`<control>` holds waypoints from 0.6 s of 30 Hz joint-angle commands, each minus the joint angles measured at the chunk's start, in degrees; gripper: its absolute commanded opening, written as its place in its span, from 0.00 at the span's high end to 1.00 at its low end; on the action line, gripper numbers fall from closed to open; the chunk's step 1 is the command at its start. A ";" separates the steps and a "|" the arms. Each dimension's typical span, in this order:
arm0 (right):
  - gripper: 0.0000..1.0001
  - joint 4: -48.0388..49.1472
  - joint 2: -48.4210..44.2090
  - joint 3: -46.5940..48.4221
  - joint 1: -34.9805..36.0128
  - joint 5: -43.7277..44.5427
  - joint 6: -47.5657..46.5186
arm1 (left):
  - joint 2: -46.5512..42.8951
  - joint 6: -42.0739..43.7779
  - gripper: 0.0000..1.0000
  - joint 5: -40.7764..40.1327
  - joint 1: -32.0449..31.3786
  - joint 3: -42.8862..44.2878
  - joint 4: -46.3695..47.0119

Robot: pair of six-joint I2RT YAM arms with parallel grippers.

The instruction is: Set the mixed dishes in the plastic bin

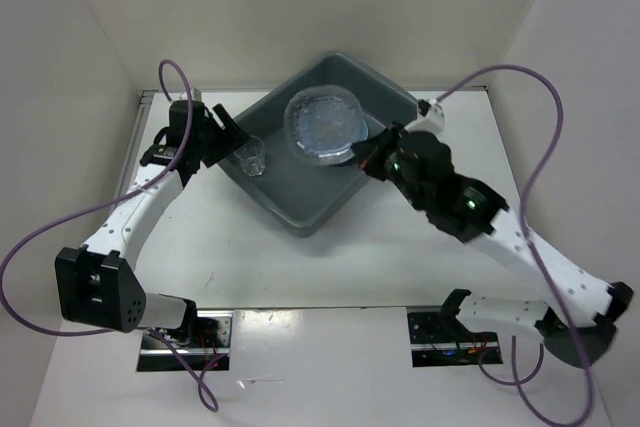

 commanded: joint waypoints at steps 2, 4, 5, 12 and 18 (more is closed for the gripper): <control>0.97 5.67 9.18 1.56 -15.89 -5.95 -13.25 | -3.65 -0.67 0.21 1.04 0.38 -0.25 1.93; 0.99 6.29 13.66 2.96 -20.30 -9.22 -15.88 | -4.36 -1.20 0.21 1.57 0.38 -1.74 2.55; 0.99 6.29 15.24 3.66 -23.54 -9.83 -16.59 | -5.15 -1.20 0.21 1.57 0.38 -1.75 3.07; 0.99 7.08 27.28 7.44 -30.24 -12.64 -22.75 | -8.32 -1.20 0.21 1.04 -0.67 -5.69 3.07; 0.99 7.61 40.29 13.59 -30.78 -12.13 -26.53 | -11.74 -1.20 0.21 0.52 -1.72 -8.59 3.07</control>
